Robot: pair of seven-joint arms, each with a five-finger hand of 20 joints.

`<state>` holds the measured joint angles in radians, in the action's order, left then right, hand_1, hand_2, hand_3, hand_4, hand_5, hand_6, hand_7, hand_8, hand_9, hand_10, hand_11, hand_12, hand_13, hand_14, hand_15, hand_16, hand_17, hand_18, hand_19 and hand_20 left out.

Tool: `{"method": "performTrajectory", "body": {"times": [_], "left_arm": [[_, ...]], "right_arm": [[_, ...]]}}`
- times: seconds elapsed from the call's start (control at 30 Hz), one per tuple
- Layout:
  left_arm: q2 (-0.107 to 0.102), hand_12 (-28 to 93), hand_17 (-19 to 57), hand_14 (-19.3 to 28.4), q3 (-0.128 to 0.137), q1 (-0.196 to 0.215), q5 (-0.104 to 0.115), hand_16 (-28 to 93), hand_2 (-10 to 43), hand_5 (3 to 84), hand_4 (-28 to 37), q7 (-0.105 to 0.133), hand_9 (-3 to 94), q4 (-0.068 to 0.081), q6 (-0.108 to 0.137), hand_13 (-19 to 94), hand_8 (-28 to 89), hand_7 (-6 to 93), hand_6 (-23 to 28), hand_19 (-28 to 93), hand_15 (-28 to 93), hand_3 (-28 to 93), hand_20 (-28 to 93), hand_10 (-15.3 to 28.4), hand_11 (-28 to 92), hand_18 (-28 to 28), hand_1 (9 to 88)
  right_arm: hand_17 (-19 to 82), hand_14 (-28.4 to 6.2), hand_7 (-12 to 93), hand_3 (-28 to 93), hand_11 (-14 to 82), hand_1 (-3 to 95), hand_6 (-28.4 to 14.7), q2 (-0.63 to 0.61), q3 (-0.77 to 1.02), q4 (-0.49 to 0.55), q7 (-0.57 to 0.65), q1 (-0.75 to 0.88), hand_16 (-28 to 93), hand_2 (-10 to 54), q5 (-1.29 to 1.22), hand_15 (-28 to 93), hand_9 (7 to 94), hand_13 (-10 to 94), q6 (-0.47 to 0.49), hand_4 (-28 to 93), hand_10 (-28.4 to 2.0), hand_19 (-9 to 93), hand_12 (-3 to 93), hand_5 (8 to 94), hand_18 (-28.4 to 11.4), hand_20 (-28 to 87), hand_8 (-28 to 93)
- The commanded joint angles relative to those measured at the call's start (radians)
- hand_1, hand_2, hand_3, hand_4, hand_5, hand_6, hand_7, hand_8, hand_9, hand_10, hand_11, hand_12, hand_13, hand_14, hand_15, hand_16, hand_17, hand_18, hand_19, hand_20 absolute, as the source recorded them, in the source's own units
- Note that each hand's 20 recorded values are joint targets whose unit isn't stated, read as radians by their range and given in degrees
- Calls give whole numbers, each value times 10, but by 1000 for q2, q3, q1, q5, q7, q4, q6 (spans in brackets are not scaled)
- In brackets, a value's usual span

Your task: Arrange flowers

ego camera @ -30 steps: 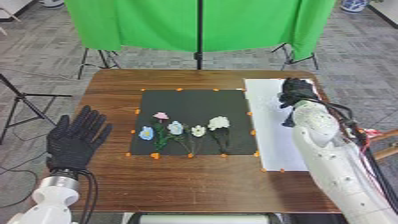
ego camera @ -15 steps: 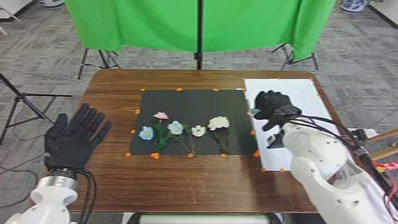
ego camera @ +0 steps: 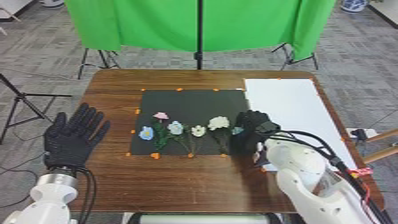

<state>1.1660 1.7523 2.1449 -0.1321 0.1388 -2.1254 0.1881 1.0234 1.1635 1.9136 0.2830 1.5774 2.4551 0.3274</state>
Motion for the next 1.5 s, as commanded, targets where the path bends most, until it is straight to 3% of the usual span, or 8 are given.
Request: {"method": "performTrajectory", "body": {"times": [0.03, 0.5, 0.63, 0.73, 0.87, 1.1, 1.37, 1.5], "left_arm": [[-3, 148, -45, 158, 10, 14, 3, -29, 131, 452, -256, -5, 408, 3, 1, 326, -77, 124, 94, 332, 440, 726, 183, 155, 234, 153, 288], [-5, 148, -45, 155, 27, 10, -11, -35, 131, 452, -260, -8, 406, 12, -14, 315, -79, 126, 89, 330, 429, 724, 183, 153, 230, 153, 285], [-9, 140, -45, 144, 60, 4, -151, -43, 133, 443, -266, -37, 390, 31, -107, 267, -80, 116, 87, 314, 365, 722, 176, 150, 206, 143, 282], [-21, 132, -45, 127, 75, -14, -199, -39, 135, 431, -266, -45, 367, 45, -150, 232, -75, 90, 86, 292, 281, 718, 165, 148, 168, 134, 280], [-55, 122, -38, 114, 84, -53, -240, -39, 138, 417, -266, -39, 348, 68, -151, 205, -70, 64, 85, 252, 192, 709, 148, 139, 130, 124, 279], [-101, 104, -31, 102, 98, -116, -236, -43, 139, 392, -269, -36, 315, 101, -128, 195, -68, 26, 92, 226, 141, 700, 137, 134, 89, 117, 266], [-80, 99, -35, 100, 112, -120, -200, -41, 141, 373, -276, -31, 283, 103, -101, 182, -64, 19, 81, 222, 128, 698, 136, 129, 71, 116, 258], [-65, 97, -33, 99, 126, -87, -214, -41, 141, 371, -277, -40, 279, 87, -104, 182, -64, 17, 83, 221, 124, 698, 134, 129, 70, 116, 257]], "right_arm": [[381, -81, 171, 666, 219, 581, -36, -13, 37, 46, 13, 61, 349, -95, -21, 447, 624, 628, 29, -283, -158, 815, 199, 526, -192, 233, -126], [360, -152, 92, 717, 180, 361, -89, -42, 140, 155, 92, 151, 188, -70, -175, 528, 524, 577, -135, -279, -201, 830, 174, 382, -214, 206, -91], [290, -173, 78, 721, 150, 286, -98, -4, 262, 122, 42, 103, 155, 43, -576, 492, 413, 476, -213, -270, -219, 735, 170, 319, -212, 164, -77], [234, -179, 94, 736, 133, 273, -90, 44, 365, 97, -2, 75, 134, 67, -851, 427, 366, 398, -244, -279, -216, 633, 165, 309, -202, 137, -81], [196, -177, 119, 749, 111, 245, -69, 108, 454, 80, -16, 56, 159, 82, -1108, 319, 352, 356, -343, -282, -201, 522, 156, 343, -198, 157, -98], [167, -175, 110, 743, 65, 190, -58, 199, 574, 73, -66, 98, 171, 86, -1307, 204, 359, 317, -338, -268, -184, 425, 144, 368, -197, 162, -98], [154, -139, 67, 738, 32, 157, -70, 279, 627, 93, -51, 131, 183, 84, -1330, 75, 347, 287, -235, -262, -150, 328, 125, 370, -181, 168, -86], [153, -127, 56, 739, 31, 155, -85, 297, 623, 104, -55, 148, 175, 85, -1299, 60, 346, 279, -215, -262, -149, 314, 120, 376, -174, 169, -86]]}}
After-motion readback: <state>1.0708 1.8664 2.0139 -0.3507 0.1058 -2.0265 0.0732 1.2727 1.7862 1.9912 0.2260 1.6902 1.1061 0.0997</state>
